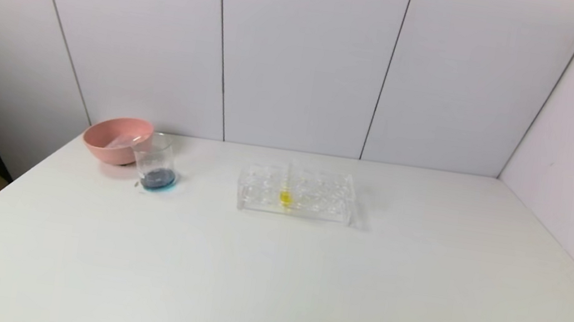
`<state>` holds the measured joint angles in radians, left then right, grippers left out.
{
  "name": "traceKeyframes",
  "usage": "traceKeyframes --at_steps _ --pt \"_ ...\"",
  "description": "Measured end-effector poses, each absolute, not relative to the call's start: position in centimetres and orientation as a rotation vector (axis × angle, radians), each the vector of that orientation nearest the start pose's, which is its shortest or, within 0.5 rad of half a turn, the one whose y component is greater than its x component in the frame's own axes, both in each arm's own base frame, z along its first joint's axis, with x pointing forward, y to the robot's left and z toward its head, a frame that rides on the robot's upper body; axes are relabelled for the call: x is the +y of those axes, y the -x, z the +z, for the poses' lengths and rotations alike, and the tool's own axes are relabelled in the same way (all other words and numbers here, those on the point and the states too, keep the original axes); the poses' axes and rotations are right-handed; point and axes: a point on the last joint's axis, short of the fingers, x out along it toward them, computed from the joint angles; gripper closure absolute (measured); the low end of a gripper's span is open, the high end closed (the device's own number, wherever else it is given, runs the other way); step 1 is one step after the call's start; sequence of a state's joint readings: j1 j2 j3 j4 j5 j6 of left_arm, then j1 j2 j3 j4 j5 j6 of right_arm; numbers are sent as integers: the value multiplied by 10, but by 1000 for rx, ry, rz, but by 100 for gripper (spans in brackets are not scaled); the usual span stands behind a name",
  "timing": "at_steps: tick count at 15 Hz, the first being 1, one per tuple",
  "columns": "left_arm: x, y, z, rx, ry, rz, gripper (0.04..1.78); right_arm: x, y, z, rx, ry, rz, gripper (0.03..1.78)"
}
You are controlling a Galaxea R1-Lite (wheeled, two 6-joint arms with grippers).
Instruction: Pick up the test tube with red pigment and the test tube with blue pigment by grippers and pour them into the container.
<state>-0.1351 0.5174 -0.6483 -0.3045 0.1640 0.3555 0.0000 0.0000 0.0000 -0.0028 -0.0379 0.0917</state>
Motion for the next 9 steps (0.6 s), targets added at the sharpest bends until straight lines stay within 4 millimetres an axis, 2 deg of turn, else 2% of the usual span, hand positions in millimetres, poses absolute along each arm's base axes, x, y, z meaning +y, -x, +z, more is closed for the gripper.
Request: traceKeyframes --at_steps 4,7,9 --pt "6 37 253 -412 -307 165 6 -1 23 76 -5 -92 -38 4" --pt "5 52 214 -427 -302 204 6 -1 23 76 -4 -92 -38 4" --pt "4 54 185 -436 -269 195 6 -1 23 76 -5 -92 -39 4"
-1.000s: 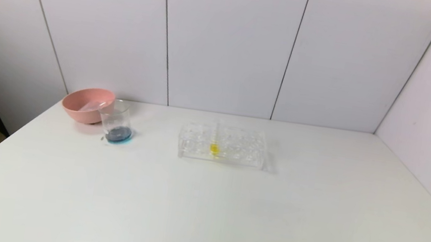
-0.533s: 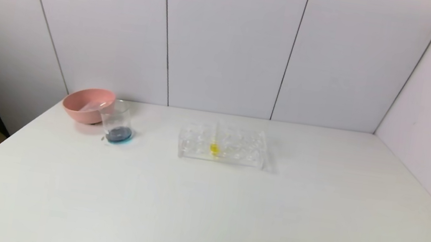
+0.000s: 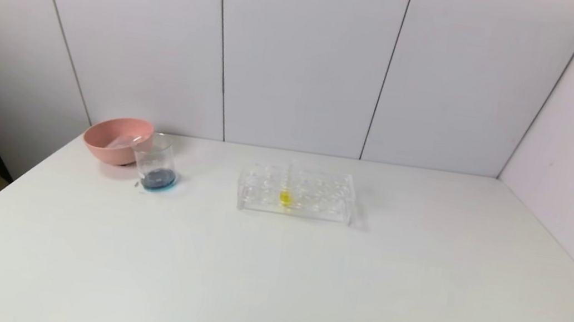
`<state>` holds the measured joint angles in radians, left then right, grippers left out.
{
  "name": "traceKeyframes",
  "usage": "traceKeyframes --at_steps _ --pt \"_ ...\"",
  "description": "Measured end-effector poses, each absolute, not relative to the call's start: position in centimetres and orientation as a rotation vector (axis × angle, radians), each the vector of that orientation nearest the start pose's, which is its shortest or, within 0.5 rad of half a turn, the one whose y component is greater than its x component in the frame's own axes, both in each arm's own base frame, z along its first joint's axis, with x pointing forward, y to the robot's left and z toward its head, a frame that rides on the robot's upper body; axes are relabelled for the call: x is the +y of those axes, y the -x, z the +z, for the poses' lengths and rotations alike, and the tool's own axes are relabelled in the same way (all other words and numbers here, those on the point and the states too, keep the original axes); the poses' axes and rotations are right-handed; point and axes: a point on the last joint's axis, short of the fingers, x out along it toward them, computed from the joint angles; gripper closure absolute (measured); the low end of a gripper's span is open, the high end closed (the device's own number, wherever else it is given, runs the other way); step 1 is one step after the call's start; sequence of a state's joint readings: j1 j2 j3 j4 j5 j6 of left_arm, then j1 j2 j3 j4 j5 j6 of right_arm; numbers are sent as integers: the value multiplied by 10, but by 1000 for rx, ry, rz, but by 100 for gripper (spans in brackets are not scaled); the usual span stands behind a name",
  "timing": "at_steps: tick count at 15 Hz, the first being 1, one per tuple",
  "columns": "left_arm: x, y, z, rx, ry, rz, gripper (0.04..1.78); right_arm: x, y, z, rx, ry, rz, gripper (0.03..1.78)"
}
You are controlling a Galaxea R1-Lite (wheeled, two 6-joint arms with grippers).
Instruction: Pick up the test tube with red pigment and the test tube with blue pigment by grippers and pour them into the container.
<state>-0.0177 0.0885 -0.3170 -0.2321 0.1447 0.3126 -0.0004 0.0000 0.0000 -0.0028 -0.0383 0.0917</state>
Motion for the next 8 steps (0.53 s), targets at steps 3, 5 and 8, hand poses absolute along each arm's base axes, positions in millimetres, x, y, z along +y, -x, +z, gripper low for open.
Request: traceKeyframes --at_steps 3,5,8 --pt "3 45 150 -467 -118 131 6 -1 23 76 -5 -92 -39 4" --pt "2 33 122 -376 -62 58 6 -1 23 76 -5 -92 -38 4" --pt "1 24 89 -125 -18 25 6 -1 23 76 -5 -92 -38 4"
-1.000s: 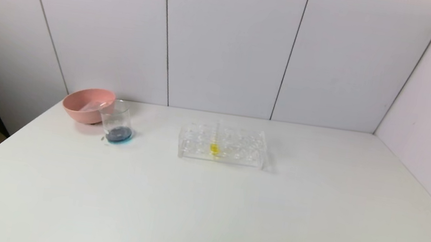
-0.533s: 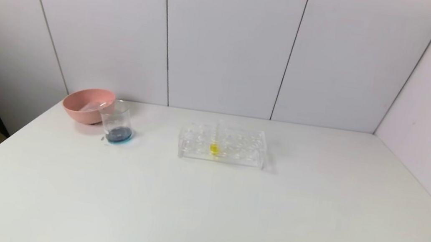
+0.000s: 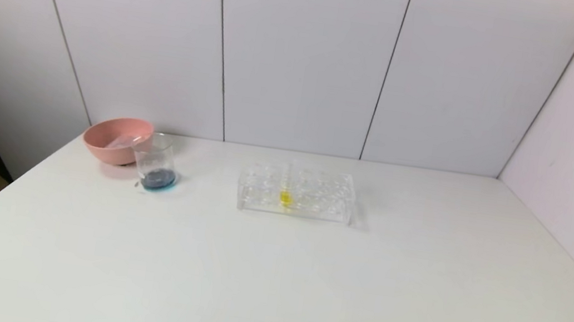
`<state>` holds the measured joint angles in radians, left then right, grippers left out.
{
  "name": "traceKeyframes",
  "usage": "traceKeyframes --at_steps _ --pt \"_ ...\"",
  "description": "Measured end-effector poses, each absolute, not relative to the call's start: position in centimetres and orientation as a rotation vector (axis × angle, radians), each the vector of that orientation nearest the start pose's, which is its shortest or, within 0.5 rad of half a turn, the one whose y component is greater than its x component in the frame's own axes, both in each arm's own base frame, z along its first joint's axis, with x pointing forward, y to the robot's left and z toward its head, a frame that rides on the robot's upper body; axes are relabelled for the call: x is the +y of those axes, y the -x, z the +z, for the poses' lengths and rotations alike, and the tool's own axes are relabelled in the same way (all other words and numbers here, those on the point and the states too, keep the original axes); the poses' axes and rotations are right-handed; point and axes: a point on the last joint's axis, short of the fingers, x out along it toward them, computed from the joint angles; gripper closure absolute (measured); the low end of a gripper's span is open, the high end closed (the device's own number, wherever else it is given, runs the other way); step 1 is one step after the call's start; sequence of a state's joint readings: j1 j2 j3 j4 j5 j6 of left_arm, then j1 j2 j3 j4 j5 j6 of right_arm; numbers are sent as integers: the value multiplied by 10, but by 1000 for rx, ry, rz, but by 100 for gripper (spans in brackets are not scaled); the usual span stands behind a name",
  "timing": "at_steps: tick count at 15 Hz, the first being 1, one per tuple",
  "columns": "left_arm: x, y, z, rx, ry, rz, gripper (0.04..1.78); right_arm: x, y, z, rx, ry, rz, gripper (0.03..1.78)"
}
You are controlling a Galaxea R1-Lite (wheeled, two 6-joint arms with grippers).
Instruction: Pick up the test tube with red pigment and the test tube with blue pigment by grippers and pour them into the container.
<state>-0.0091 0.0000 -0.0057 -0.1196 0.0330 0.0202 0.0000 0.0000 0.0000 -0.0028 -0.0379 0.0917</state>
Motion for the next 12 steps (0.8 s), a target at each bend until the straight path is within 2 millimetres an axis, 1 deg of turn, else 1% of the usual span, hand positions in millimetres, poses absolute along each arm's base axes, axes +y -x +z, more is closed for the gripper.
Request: traceKeyframes --at_steps 1,2,8,12 --pt "1 23 80 -39 -8 24 6 -1 23 76 -5 -92 -38 4" --pt "1 23 76 -4 -2 22 6 -1 23 76 -4 -91 -38 4" --pt "1 23 76 -3 5 20 6 -1 23 76 -5 -90 -38 4" --pt "1 23 76 -7 73 24 6 -1 23 76 -5 -92 -38 4"
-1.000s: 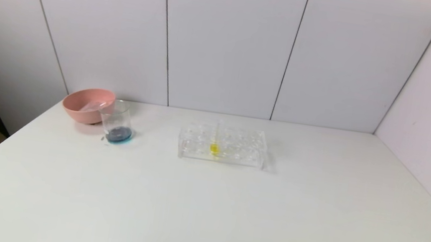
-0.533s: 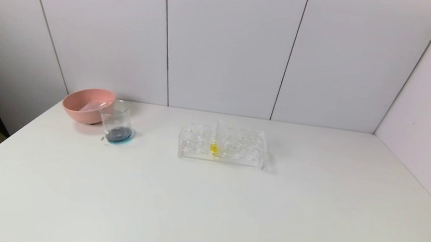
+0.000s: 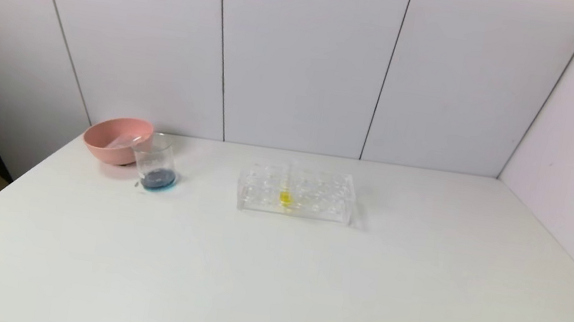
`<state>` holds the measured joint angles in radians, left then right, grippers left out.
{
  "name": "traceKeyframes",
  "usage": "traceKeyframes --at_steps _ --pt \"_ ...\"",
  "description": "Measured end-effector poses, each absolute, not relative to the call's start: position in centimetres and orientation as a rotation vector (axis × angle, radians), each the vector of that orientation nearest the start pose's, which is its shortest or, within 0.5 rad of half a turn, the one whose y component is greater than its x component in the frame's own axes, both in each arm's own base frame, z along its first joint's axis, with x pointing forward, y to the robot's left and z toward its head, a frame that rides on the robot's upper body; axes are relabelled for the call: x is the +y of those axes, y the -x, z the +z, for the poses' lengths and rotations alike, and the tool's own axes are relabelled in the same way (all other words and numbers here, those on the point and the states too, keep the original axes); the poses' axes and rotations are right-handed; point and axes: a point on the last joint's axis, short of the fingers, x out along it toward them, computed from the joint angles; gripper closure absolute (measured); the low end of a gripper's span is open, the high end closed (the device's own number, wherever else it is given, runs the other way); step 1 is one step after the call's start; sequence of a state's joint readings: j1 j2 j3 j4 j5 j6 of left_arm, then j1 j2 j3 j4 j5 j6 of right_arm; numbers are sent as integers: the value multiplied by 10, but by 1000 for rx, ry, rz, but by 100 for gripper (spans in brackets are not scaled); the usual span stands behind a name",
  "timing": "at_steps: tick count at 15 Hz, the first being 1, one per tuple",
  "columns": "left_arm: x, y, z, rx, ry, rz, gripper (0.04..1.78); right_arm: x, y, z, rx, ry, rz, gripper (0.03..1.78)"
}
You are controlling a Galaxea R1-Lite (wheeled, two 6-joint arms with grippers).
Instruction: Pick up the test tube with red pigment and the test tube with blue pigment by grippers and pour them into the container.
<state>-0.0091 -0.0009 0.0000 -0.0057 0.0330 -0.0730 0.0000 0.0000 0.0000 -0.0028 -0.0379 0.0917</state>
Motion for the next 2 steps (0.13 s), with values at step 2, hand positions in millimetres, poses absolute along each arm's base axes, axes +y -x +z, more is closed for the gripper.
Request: traceKeyframes --at_steps 2 --pt "1 23 76 -9 90 23 6 -1 23 76 -5 -92 -38 4"
